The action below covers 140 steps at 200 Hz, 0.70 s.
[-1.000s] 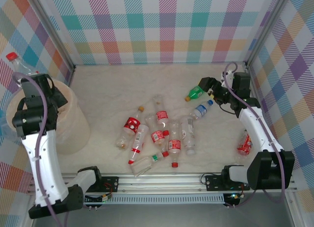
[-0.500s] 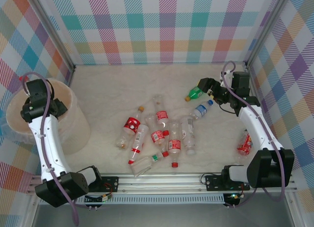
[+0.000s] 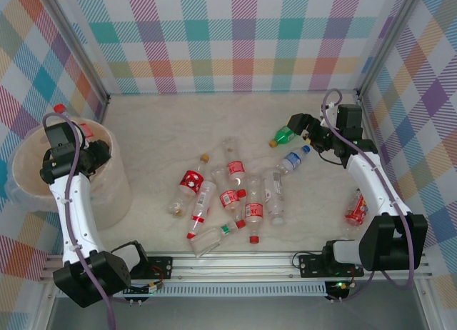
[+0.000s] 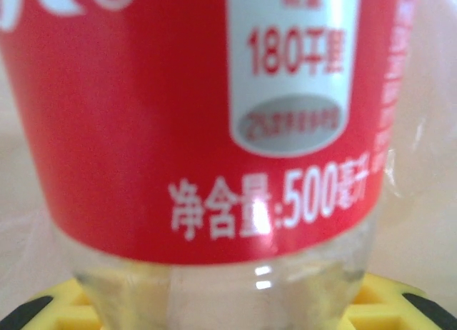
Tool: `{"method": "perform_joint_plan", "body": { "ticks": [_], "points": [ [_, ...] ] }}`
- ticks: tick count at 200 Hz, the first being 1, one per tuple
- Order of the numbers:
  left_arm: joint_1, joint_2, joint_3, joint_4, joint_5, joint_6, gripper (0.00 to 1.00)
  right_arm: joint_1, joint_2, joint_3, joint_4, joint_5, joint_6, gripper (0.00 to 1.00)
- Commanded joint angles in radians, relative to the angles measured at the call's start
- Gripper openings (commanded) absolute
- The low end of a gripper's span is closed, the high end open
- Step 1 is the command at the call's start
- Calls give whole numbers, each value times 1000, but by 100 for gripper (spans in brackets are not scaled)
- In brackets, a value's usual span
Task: Put the plastic bottles in the bin
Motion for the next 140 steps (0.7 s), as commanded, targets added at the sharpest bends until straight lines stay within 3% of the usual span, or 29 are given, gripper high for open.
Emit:
{"method": "perform_joint_plan", "body": {
  "ticks": [1,34,95,140],
  "points": [
    [-23,51,-64,-59,112,12,13,7,7,25,1,4,-23,99],
    [-23,72,-59,-29,153,6,12,7,12,29,-1,-2,-21,99],
    [-39,194,-54,120,343,51,10,9,-35,27,-48,34,-34,99],
    [-192,335,25,249,423,6,9,10,-59,14,-56,64,-23,99]
  ]
}}
